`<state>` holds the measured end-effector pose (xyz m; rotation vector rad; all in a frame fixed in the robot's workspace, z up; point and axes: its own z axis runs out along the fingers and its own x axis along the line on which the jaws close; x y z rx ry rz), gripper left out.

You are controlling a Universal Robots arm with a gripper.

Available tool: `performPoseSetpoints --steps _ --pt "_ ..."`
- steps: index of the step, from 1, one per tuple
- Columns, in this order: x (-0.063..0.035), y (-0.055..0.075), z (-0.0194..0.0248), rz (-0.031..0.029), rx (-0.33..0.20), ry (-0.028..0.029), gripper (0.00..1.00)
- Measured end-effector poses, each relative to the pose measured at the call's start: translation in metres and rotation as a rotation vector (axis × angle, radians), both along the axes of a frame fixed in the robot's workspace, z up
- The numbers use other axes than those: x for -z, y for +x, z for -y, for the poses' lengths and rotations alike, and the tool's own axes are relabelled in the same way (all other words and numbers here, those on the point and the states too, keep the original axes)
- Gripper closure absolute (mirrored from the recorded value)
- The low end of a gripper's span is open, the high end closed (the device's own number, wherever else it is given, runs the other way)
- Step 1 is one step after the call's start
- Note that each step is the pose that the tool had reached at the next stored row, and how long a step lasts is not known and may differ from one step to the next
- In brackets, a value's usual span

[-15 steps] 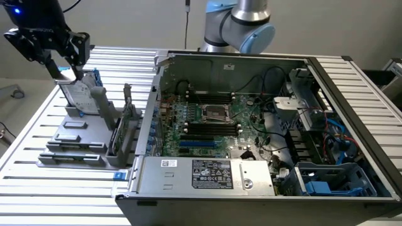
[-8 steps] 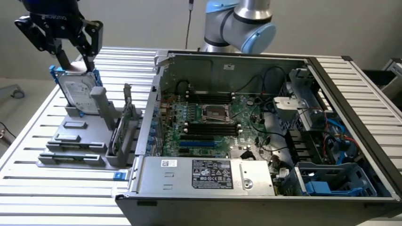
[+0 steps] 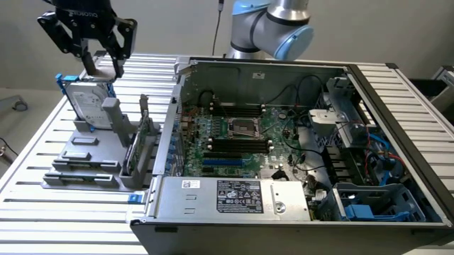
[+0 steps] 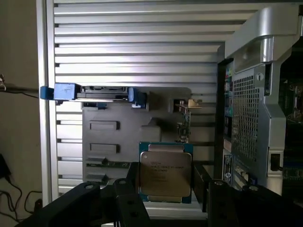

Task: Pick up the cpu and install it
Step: 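Pick up the cpu and move it towards the insertion slot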

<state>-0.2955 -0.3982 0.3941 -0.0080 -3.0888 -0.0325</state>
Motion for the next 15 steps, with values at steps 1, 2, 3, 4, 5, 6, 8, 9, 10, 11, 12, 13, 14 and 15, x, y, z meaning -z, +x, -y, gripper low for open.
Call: performPoseSetpoints --steps 1,2,3,4,5,6,8,9,10,11,12,13,14,15 --pt "-0.0007 0.005 0.0 -0.0017 0.0 -0.0003 0.46" --pt "-0.0012 0.009 0.0 -0.0033 0.0 -0.0005 0.46" --pt "-0.0016 0.014 0.0 -0.0048 0.0 -0.0007 0.46" --pt "-0.002 0.018 0.0 -0.0061 0.0 -0.0007 0.46" --pt "-0.0024 0.023 0.0 -0.0075 0.0 -0.0009 0.46" --pt "-0.0028 0.027 0.0 -0.0086 0.0 -0.0009 0.46" --pt "-0.0035 0.037 0.0 -0.0108 0.0 -0.0011 0.46" --pt "-0.0037 0.041 0.0 -0.0119 0.0 -0.0011 0.46" --pt "-0.0039 0.046 0.0 -0.013 0.0 -0.0011 0.46" --pt "-0.0041 0.05 -0.0001 -0.0141 0.0 -0.0011 0.46" --pt "-0.0042 0.055 -0.0001 -0.015 0.0 -0.0011 0.46" --pt "-0.0042 0.059 -0.0001 -0.0157 0.0 -0.0011 0.46" --pt "-0.0042 0.064 0.0 -0.0165 0.0 -0.0011 0.46" --pt "-0.0041 0.069 0.0 -0.0172 0.0 -0.001 0.46"
